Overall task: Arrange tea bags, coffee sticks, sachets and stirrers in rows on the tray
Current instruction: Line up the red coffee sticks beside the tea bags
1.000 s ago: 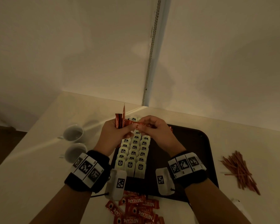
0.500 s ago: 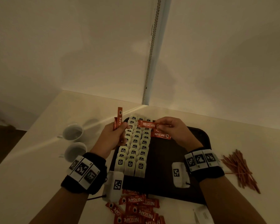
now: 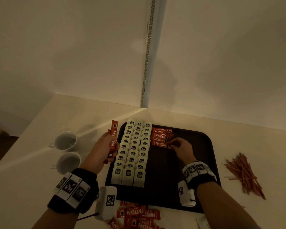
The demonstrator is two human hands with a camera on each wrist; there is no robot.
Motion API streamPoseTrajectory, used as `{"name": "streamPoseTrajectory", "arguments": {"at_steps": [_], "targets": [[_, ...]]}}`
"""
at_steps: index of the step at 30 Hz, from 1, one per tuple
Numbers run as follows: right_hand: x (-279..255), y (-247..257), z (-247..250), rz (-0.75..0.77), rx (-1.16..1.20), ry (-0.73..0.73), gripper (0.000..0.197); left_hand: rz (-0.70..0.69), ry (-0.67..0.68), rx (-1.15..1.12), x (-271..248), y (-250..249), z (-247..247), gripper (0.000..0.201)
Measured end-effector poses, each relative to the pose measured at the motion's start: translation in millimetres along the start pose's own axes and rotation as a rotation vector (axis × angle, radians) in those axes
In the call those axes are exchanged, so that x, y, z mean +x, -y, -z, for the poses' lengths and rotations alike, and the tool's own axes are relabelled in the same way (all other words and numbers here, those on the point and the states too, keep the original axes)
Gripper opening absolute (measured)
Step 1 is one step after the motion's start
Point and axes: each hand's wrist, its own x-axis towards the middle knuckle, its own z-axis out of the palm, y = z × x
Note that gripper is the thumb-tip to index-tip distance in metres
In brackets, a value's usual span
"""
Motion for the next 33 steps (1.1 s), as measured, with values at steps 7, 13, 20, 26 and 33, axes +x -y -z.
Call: {"name": "streamPoseTrajectory", "arguments": {"at_steps": [7,13,20,26,33], "targets": [[10.6,5.6,-4.5,-0.020,0.043,-0.083,0.017,0.012,-0.019,0.024,4.1,0.2,-0.1,0.012],[14.1,7.1,-6.7,-0.045,0.019,-0.082,0.020,0.011,-0.015,0.032,5.1,-1.4,-2.2,0.013],[15.9,2.9,-8.9,-0.067,-0.020,-0.084,0.024,-0.028,0.021,0.097,5.3,1.6,-6.4,0.011],[17.9,1.4,-7.6,-0.061,-0.035,-0.097,0.026,-0.092,0.043,0.152,4.4,2.3,-6.9,0.011],[-6.6,47.1,3.7,0.232,0.091,-0.174,0.015,-0.215,0.000,0.276,1.8,-8.9,-14.0,0.007]]}}
